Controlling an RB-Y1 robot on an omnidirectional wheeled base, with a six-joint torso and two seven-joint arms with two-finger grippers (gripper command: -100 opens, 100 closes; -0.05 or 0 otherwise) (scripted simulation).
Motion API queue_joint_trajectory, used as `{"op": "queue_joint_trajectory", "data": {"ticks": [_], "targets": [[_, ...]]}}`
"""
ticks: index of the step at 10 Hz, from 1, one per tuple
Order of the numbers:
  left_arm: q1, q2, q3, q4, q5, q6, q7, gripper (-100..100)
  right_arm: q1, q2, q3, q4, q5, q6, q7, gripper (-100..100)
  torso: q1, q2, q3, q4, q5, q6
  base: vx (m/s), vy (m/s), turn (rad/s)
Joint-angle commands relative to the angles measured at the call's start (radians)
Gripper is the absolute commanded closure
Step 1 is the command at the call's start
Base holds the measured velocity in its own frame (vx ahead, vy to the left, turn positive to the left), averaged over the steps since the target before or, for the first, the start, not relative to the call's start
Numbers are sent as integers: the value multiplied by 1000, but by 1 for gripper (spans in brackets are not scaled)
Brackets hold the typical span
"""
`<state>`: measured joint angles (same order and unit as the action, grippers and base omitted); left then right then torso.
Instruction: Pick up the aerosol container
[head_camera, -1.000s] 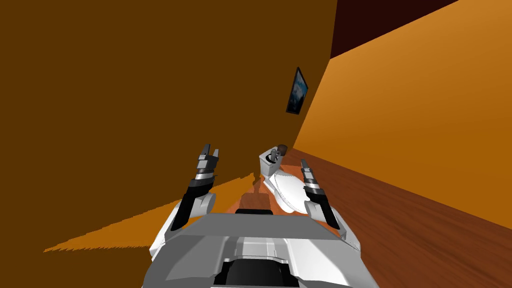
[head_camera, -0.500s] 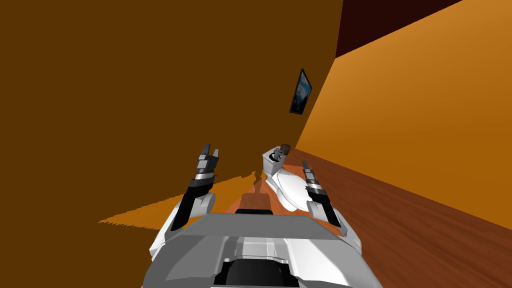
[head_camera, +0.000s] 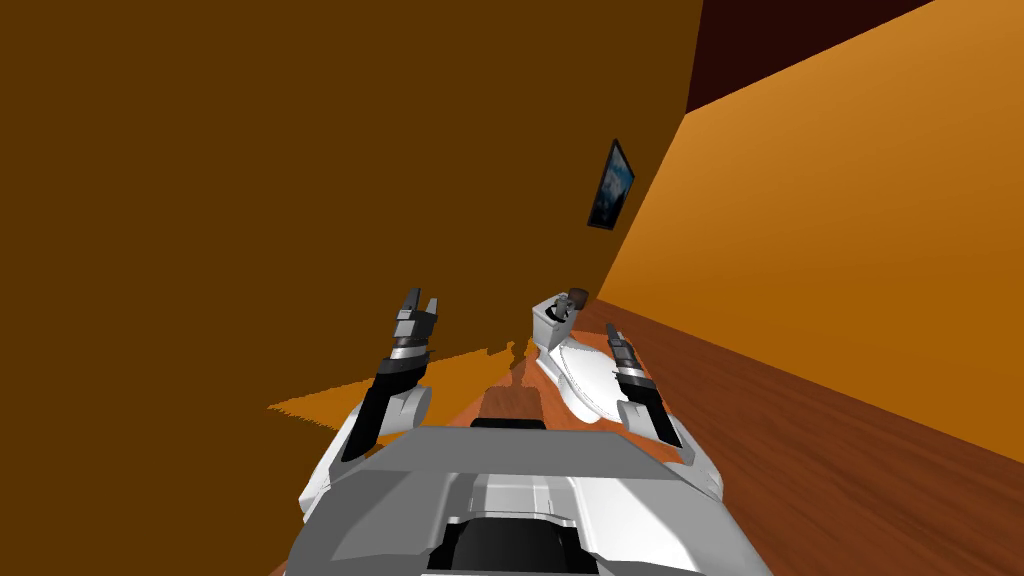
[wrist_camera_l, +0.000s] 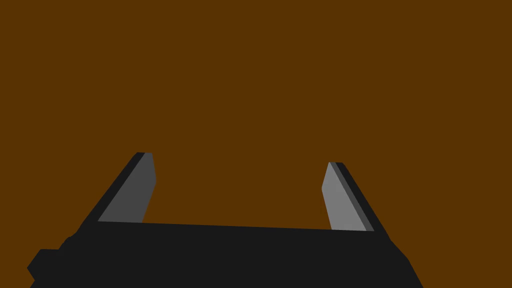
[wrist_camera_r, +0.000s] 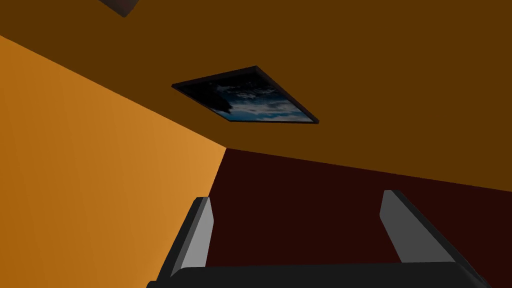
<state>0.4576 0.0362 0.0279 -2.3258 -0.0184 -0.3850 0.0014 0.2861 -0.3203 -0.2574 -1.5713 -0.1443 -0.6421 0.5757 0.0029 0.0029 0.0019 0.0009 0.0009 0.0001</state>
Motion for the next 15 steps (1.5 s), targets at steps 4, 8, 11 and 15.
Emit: {"op": "queue_joint_trajectory", "data": {"ticks": [4, 8, 11, 15], "targets": [[0, 0, 0, 0, 0, 0, 0, 0, -32, -27, -20, 102, -18, 1, 103, -100, 0, -2, -1, 0, 0, 0, -24, 55, 87], [0, 0, 0, 0, 0, 0, 0, 0, -65, -52, -35, 189, -30, 11, 200, -100, -1, -2, -1, 0, 0, 0, -15, 47, 85], [0, 0, 0, 0, 0, 0, 0, 0, -97, -78, -47, 272, -39, 24, 285, -100, -1, -3, -1, -1, 0, 0, 2, 43, 112], [0, 0, 0, 0, 0, 0, 0, 0, -128, -104, -56, 350, -44, 41, 381, -100, -2, -4, -2, -1, 0, 0, 17, 33, 98]]}}
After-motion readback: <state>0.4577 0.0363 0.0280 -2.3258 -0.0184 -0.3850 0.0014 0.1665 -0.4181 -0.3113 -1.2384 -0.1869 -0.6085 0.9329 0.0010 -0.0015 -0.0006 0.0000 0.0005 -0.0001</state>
